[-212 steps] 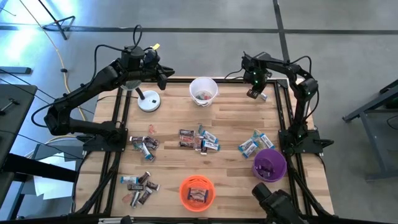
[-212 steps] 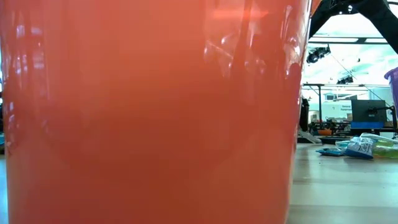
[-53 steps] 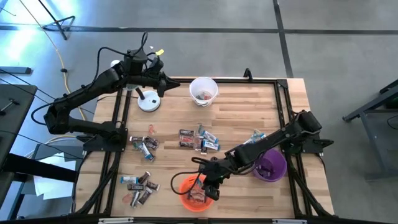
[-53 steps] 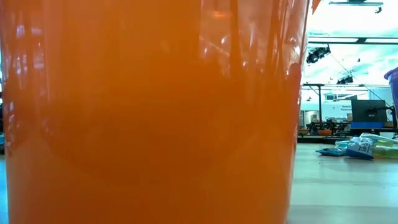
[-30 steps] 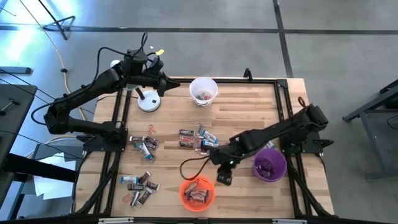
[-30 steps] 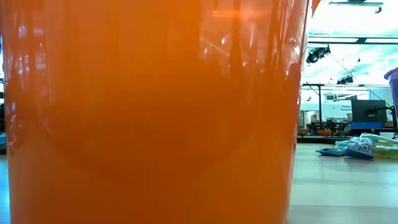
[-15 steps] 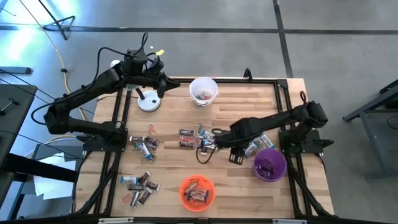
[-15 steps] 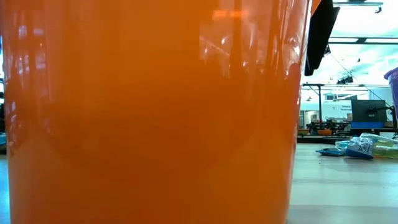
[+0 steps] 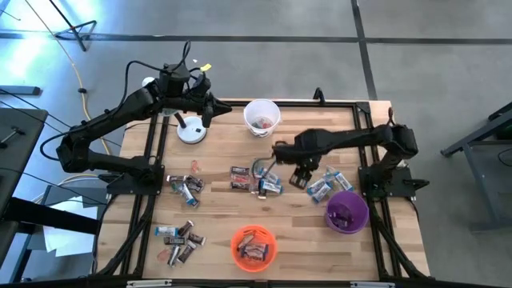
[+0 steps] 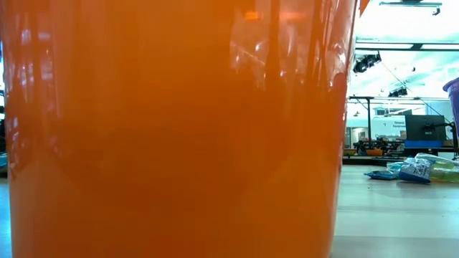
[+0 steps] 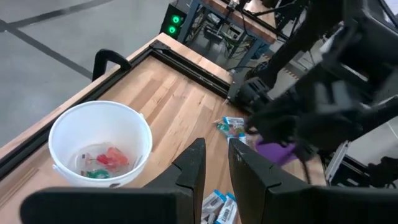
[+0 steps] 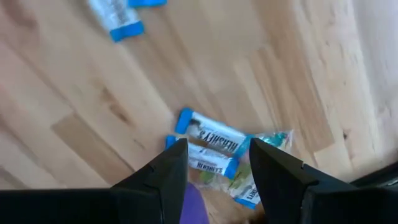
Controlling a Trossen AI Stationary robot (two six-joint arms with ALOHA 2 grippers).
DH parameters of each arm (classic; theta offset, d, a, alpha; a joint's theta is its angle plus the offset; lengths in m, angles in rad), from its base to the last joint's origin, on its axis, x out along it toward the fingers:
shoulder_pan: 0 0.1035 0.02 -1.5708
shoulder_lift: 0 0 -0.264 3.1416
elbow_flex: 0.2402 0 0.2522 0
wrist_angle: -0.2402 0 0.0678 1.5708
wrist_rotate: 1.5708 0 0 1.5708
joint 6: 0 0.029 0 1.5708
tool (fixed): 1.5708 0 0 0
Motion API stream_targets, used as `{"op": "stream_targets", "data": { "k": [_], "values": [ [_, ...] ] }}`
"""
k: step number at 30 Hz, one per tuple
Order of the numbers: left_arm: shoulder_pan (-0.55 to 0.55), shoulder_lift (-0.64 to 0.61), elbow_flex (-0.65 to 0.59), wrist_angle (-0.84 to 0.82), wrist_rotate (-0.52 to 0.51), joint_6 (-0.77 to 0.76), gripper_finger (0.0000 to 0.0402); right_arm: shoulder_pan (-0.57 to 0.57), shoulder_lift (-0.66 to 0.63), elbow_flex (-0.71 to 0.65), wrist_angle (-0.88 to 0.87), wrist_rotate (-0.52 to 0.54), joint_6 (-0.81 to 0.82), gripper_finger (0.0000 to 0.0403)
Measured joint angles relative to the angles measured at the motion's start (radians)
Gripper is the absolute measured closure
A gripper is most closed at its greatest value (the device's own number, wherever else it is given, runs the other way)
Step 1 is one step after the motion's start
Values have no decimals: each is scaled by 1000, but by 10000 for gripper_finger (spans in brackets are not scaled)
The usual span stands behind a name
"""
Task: Organize candy in baskets
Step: Put the white chocolate bar into the orange bucket
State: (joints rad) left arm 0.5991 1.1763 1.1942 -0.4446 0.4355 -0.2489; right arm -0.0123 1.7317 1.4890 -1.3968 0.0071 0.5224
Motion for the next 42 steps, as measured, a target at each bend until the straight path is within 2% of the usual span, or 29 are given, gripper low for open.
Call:
{"op": "stream_targets", "data": {
  "k": [3, 7, 14, 21, 26, 38, 42],
  "values": [
    [0, 0, 0, -1, 0, 26, 346, -40, 0, -48, 4, -32, -11, 238],
    [0, 0, 0, -6, 0, 54, 346, -52, 0, -176, 31, -115, -119, 238],
    [0, 0, 0, -6, 0, 70, 346, -72, 1, -358, 99, -113, -221, 238],
    [0, 0, 0, -5, 0, 46, 346, -102, 1, -490, 157, -131, -215, 238],
    [0, 0, 0, -1, 0, 17, 346, -97, 1, -510, 235, -250, -228, 238],
    [0, 0, 0, 1, 0, 15, 346, -85, 1, -416, 209, -272, -236, 238],
    [0, 0, 0, 1, 0, 15, 346, -66, 1, -396, 266, -250, -289, 237]
  ]
}}
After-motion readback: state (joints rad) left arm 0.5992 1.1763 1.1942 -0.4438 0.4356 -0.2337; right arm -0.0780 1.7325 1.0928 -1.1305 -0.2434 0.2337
